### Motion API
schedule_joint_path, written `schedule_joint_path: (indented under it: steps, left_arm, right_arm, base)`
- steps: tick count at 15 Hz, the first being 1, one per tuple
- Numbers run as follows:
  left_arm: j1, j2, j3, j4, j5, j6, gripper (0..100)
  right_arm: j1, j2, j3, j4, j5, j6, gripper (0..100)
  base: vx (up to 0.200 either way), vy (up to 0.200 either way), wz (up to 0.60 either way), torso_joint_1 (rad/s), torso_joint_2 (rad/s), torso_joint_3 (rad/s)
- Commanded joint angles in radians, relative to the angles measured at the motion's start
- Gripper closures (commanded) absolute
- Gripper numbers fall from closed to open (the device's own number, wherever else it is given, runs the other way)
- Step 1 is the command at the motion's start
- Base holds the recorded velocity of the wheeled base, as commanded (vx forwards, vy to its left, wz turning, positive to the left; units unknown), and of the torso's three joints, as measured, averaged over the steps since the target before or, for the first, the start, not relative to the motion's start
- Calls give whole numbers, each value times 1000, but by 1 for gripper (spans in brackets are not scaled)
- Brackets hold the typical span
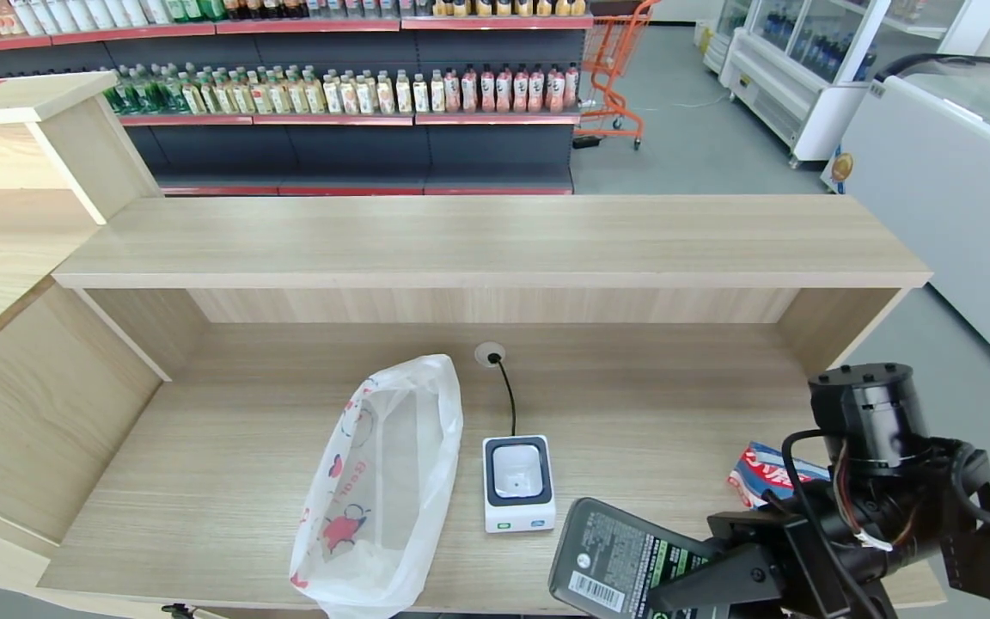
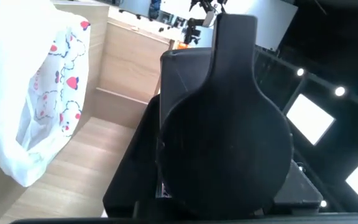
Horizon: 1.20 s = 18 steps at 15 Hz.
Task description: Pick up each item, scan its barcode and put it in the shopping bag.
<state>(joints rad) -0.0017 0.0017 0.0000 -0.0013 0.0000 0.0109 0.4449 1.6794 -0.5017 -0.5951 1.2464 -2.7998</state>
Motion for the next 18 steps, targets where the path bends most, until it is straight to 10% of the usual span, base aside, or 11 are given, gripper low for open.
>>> schedule_joint_path:
  steps: [1,12,16,18]
  left_arm:
    - [0,0,0,0,0,0,0]
    - [0,0,0,0,0,0,0]
    - [0,0,0,0,0,0,0]
    - [0,0,0,0,0,0,0]
  right_arm:
    - [6,17,-18,6,1,-6,100]
    - [26,28,-46,18,1,31,100]
    - [-46,-188,-78,21,-41,539,100]
    - [-236,-331,-63,15,-148,855,100]
  base:
    - [0,0,0,0,0,0]
    - [0,0,0,0,0,0]
    - [0,0,0,0,0,0]
    - [0,0,0,0,0,0]
